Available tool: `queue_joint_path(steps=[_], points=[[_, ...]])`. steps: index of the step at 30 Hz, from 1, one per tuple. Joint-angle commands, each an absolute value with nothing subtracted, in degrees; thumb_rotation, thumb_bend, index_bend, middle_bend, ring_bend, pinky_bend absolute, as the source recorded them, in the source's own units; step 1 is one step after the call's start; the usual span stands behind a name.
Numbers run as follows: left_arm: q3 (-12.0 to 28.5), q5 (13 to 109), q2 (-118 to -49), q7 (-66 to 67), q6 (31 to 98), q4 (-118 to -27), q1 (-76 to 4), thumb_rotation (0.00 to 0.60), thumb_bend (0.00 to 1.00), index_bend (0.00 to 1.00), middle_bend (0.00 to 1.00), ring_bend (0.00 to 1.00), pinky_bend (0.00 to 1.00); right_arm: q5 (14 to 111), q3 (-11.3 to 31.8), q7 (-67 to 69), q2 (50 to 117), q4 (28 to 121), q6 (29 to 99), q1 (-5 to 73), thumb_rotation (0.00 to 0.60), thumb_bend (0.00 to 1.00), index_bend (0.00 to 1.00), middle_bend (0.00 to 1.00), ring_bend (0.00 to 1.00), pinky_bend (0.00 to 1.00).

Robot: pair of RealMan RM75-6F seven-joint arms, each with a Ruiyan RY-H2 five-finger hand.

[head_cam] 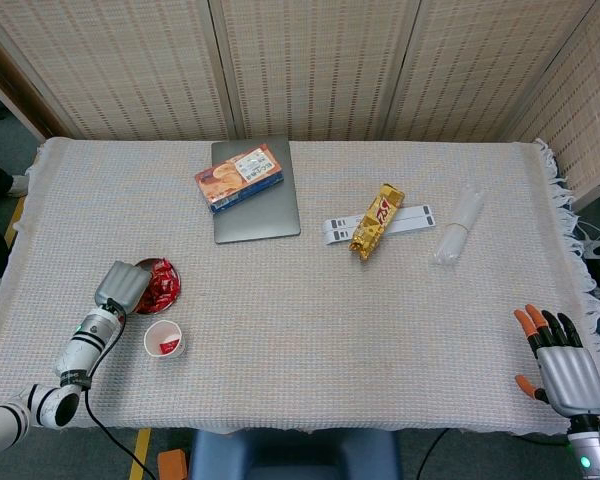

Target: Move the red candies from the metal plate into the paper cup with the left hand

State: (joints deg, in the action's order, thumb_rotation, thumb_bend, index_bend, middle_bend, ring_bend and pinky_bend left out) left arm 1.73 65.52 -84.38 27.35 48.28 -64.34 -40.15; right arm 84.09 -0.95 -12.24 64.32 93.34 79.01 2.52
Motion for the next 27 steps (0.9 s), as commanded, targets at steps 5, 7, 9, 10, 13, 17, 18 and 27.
queue_joint_path(steps=[5, 7, 9, 10, 13, 17, 18, 27], points=[[1.76, 66.28, -84.04, 27.04, 48.90, -65.37, -39.70, 0.600, 0.57, 0.74, 0.72, 0.63, 1.00, 84.12, -0.99, -12.35, 64.39, 93.36, 79.04, 2.53, 0.600, 0.11, 0.00, 0.00, 0.00, 0.00], [1.99, 66.63, -83.67, 26.58, 49.45, -66.00, -39.52, 0.600, 0.59, 0.75, 0.73, 0.63, 1.00, 84.18, -1.00, -12.30, 64.39, 93.39, 79.15, 2.49, 0.600, 0.11, 0.00, 0.00, 0.00, 0.00], [2.23, 67.08, -82.95, 26.10, 50.30, -67.16, -39.27, 0.600, 0.61, 0.76, 0.74, 0.63, 1.00, 84.18, -1.00, -12.26, 64.39, 93.36, 79.16, 2.49, 0.600, 0.11, 0.00, 0.00, 0.00, 0.00], [2.34, 67.56, -82.20, 25.70, 51.03, -68.40, -39.03, 0.600, 0.62, 0.76, 0.74, 0.63, 1.00, 84.20, -1.01, -12.24, 64.37, 93.38, 79.12, 2.52, 0.600, 0.11, 0.00, 0.00, 0.00, 0.00], [2.38, 69.09, -79.61, 24.84, 53.00, -72.65, -38.33, 0.600, 0.62, 0.76, 0.74, 0.64, 1.00, 84.25, -1.09, -12.18, 64.34, 93.37, 78.93, 2.59, 0.600, 0.11, 0.00, 0.00, 0.00, 0.00], [2.45, 70.77, -76.06, 24.91, 55.67, -78.42, -37.43, 0.600, 0.63, 0.76, 0.74, 0.65, 1.00, 84.76, -1.34, -12.01, 64.23, 93.48, 79.02, 2.56, 0.600, 0.11, 0.00, 0.00, 0.00, 0.00], [2.48, 71.33, -75.00, 25.06, 56.67, -80.27, -37.10, 0.600, 0.63, 0.76, 0.74, 0.65, 1.00, 84.95, -1.43, -11.86, 64.16, 93.49, 79.15, 2.50, 0.600, 0.11, 0.00, 0.00, 0.00, 0.00], [0.86, 75.78, -67.10, 26.31, 62.06, -94.80, -34.02, 0.600, 0.64, 0.76, 0.74, 0.65, 1.00, 86.64, -2.19, -10.80, 63.61, 93.57, 79.53, 2.37, 0.600, 0.11, 0.00, 0.00, 0.00, 0.00]])
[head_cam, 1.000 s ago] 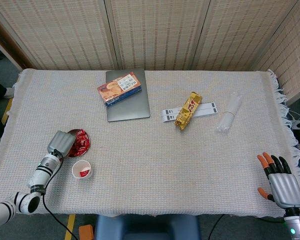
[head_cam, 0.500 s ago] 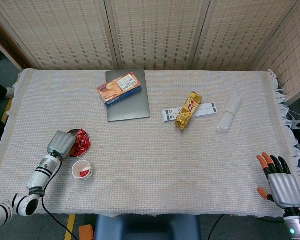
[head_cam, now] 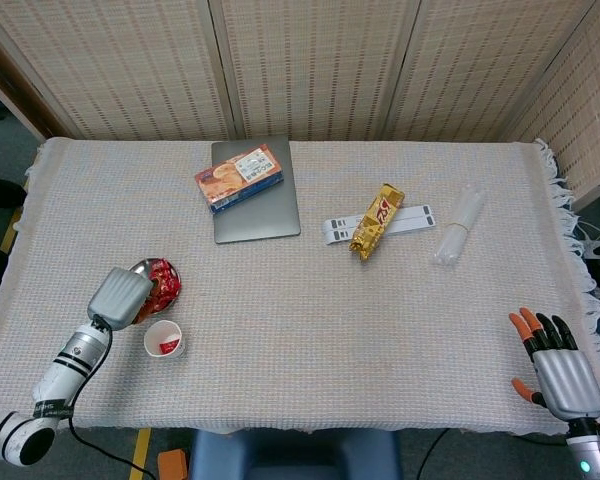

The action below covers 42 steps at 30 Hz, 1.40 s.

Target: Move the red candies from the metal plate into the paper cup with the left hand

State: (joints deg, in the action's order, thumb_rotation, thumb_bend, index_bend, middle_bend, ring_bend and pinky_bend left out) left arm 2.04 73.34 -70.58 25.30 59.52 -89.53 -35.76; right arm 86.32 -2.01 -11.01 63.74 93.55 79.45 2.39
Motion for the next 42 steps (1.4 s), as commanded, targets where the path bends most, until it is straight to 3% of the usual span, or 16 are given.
queue_joint_path(steps=[1, 6, 15, 34, 37, 42], points=[[0.46, 76.29, -66.42, 26.64, 62.47, -96.07, -33.62, 0.600, 0.64, 0.76, 0.74, 0.65, 1.00, 86.88, -2.31, -10.65, 63.54, 93.55, 79.60, 2.33, 0.600, 0.11, 0.00, 0.00, 0.00, 0.00], [-1.89, 78.63, -63.95, 28.71, 64.67, -100.52, -31.16, 0.600, 0.64, 0.76, 0.74, 0.65, 1.00, 88.51, -2.95, -9.57, 62.99, 93.57, 80.43, 2.01, 0.600, 0.11, 0.00, 0.00, 0.00, 0.00], [-3.97, 81.06, -64.46, 30.58, 66.42, -100.29, -28.25, 0.600, 0.64, 0.76, 0.74, 0.65, 1.00, 90.39, -3.72, -8.98, 62.74, 93.43, 81.17, 1.70, 0.600, 0.11, 0.00, 0.00, 0.00, 0.00], [-3.09, 82.41, -69.66, 34.21, 63.95, -97.90, -28.36, 0.600, 0.64, 0.75, 0.73, 0.65, 1.00, 90.65, -3.76, -8.82, 62.60, 93.47, 81.10, 1.61, 0.600, 0.11, 0.00, 0.00, 0.00, 0.00], [-2.53, 81.65, -70.59, 33.92, 63.29, -96.68, -28.59, 0.600, 0.63, 0.71, 0.71, 0.65, 1.00, 90.62, -3.69, -8.71, 62.56, 93.49, 81.29, 1.52, 0.600, 0.11, 0.00, 0.00, 0.00, 0.00], [-2.42, 82.48, -70.57, 33.32, 63.21, -96.11, -28.74, 0.600, 0.57, 0.56, 0.64, 0.65, 1.00, 90.20, -3.47, -8.77, 62.61, 93.41, 81.10, 1.58, 0.600, 0.11, 0.00, 0.00, 0.00, 0.00]])
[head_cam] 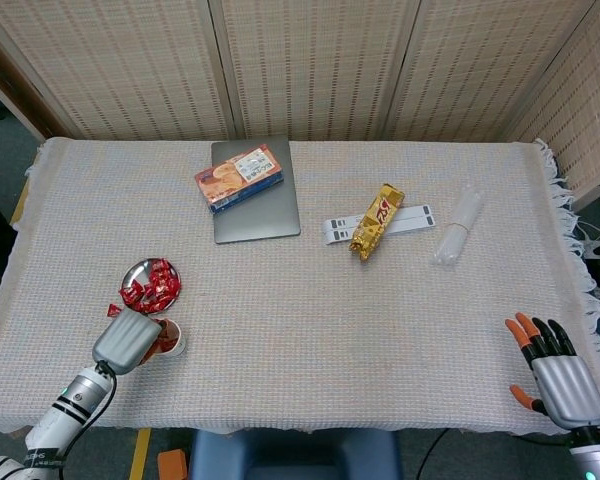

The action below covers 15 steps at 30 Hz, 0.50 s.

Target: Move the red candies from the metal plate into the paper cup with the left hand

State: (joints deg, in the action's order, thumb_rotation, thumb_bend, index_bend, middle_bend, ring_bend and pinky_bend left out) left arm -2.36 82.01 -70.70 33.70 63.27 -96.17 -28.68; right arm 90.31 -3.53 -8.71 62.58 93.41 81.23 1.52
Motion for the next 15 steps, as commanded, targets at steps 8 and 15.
queue_joint_path(steps=[8, 15], points=[[-3.02, 83.44, -68.90, 31.52, 61.57, -97.31, -29.15, 0.600, 0.49, 0.44, 0.58, 0.65, 1.00, 89.50, -3.17, -9.12, 62.71, 93.53, 80.67, 1.72, 0.600, 0.11, 0.00, 0.00, 0.00, 0.00], [-2.69, 83.68, -68.15, 30.67, 61.41, -98.01, -29.24, 0.600, 0.47, 0.35, 0.54, 0.66, 1.00, 89.17, -3.08, -9.27, 62.74, 93.64, 80.37, 1.80, 0.600, 0.11, 0.00, 0.00, 0.00, 0.00]])
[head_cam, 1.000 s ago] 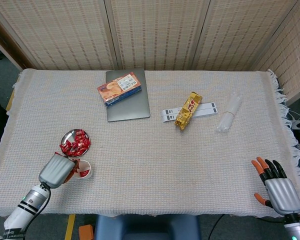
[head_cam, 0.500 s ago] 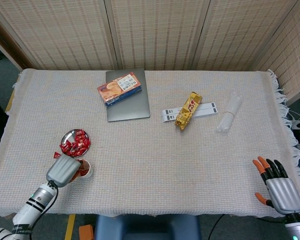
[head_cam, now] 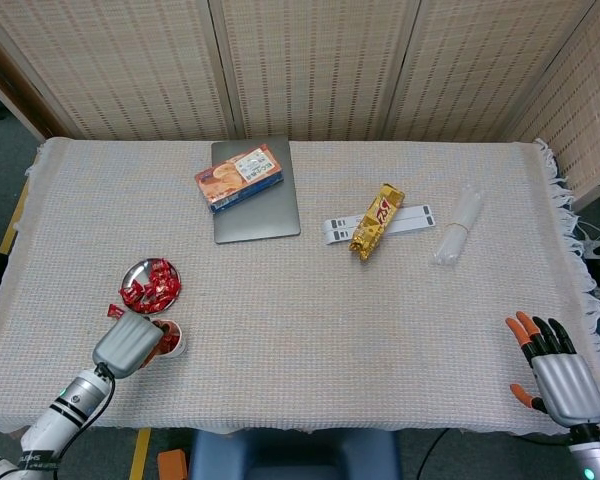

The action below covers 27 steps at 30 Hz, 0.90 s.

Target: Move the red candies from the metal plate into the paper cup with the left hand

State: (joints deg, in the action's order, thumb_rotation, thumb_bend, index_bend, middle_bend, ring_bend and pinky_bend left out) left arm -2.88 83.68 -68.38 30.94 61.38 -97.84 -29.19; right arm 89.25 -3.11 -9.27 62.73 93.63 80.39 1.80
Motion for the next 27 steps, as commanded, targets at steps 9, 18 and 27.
queue_joint_path(steps=[9, 18, 27], points=[[0.78, 84.78, -66.58, 19.04, 63.96, -96.53, -29.69, 0.600, 0.44, 0.23, 0.41, 0.66, 1.00, 88.10, -2.53, -9.40, 62.85, 93.62, 80.24, 1.84, 0.600, 0.11, 0.00, 0.00, 0.00, 0.00], [4.80, 77.99, -70.64, 12.25, 56.03, -85.74, -34.15, 0.600, 0.39, 0.15, 0.28, 0.44, 1.00, 86.22, -1.81, -10.49, 63.43, 93.52, 79.19, 2.24, 0.600, 0.11, 0.00, 0.00, 0.00, 0.00], [4.74, 71.77, -76.51, 16.14, 48.42, -76.65, -37.56, 0.600, 0.38, 0.12, 0.18, 0.26, 1.00, 84.64, -1.29, -11.46, 63.90, 93.41, 78.21, 2.66, 0.600, 0.11, 0.00, 0.00, 0.00, 0.00]])
